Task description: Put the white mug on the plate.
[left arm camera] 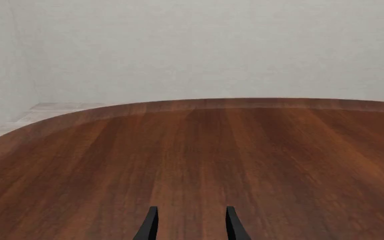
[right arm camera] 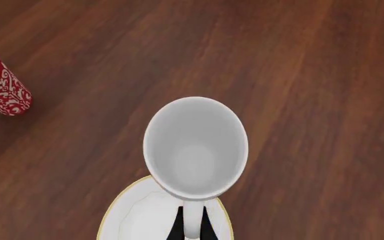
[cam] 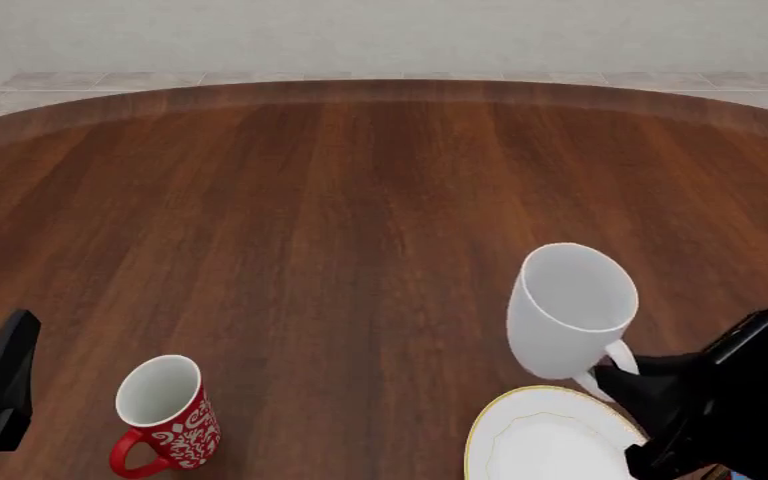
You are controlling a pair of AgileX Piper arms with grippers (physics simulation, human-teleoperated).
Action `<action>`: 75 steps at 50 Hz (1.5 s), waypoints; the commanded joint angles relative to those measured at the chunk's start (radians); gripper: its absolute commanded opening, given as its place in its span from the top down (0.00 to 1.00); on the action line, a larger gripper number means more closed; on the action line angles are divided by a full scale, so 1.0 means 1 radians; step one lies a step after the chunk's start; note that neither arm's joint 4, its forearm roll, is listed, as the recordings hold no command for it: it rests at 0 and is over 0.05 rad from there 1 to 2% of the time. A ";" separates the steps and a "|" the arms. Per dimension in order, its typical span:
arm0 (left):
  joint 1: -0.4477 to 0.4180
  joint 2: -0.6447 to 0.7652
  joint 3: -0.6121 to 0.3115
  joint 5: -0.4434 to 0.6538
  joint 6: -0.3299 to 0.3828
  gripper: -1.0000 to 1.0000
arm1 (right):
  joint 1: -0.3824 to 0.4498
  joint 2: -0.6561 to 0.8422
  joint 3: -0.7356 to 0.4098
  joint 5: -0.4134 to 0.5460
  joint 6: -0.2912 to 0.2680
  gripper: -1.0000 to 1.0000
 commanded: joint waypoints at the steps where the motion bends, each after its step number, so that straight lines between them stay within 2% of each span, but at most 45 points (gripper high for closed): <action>1: 0.000 0.001 0.000 0.000 0.000 0.00 | 0.014 -0.108 0.003 0.098 0.006 1.00; 38: 0.000 0.000 0.000 0.000 0.000 0.00 | 0.051 -0.414 -0.009 0.422 0.018 1.00; 59: 0.000 0.000 0.000 0.000 0.000 0.00 | 0.091 -0.443 0.003 0.470 0.025 1.00; 75: 0.000 0.000 0.000 0.000 0.000 0.00 | 0.101 -0.454 0.059 0.462 0.035 1.00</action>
